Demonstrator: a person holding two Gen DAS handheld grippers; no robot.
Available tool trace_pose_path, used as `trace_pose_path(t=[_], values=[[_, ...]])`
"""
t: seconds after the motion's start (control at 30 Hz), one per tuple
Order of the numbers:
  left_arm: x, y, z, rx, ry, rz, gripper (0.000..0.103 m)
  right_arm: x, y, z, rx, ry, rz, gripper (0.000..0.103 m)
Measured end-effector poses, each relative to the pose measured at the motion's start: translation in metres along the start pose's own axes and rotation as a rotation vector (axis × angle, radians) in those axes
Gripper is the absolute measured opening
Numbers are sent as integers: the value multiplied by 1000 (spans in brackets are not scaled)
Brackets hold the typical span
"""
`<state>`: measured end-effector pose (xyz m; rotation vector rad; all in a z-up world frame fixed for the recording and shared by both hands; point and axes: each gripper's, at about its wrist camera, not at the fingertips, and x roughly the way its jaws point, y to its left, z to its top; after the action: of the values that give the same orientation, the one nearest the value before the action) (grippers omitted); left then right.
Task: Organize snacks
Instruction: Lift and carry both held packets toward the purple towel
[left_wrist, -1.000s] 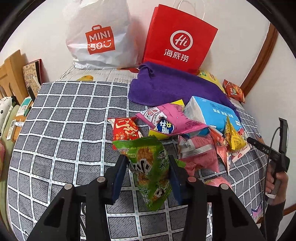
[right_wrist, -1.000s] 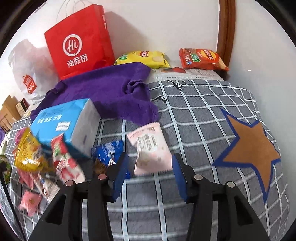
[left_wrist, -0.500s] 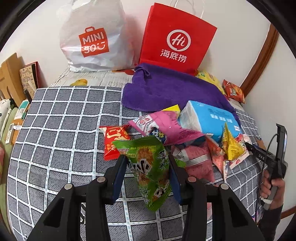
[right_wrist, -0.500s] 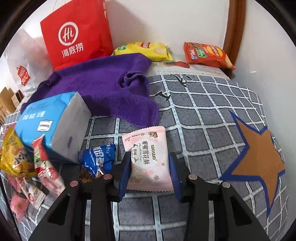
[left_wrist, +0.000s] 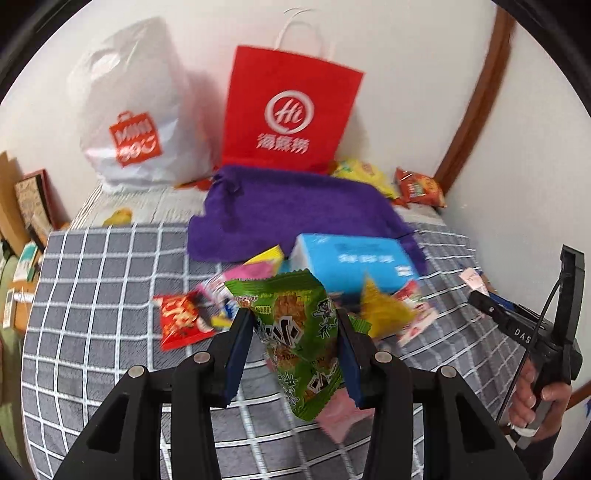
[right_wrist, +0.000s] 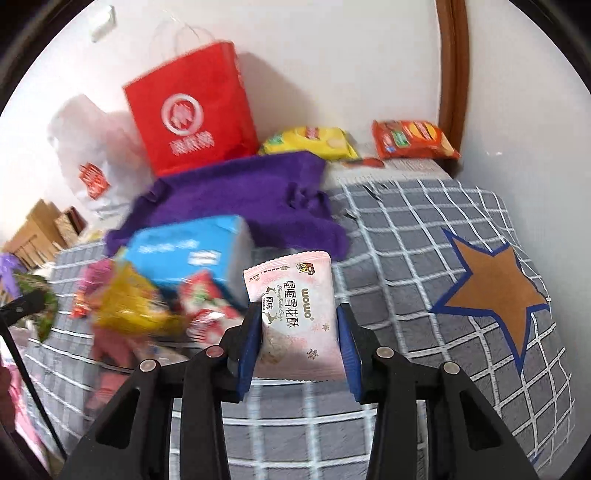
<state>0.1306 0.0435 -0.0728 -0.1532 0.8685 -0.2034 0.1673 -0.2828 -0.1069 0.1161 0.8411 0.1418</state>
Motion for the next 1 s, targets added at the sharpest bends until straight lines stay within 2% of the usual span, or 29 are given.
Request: trace_pose_path(t=[0.2, 0.43, 0.7, 1.0], values=[[-6, -25, 26, 47, -12, -45, 42, -23, 29, 25, -16, -48, 35, 40], [2, -36, 61, 63, -26, -42, 42, -23, 53, 70, -64, -97, 67, 40], [24, -24, 103, 43, -43, -1, 42, 11, 64, 127, -98, -101, 58, 40], [65, -10, 138, 38, -32, 37, 42, 68, 65, 163, -114, -68, 49, 40]])
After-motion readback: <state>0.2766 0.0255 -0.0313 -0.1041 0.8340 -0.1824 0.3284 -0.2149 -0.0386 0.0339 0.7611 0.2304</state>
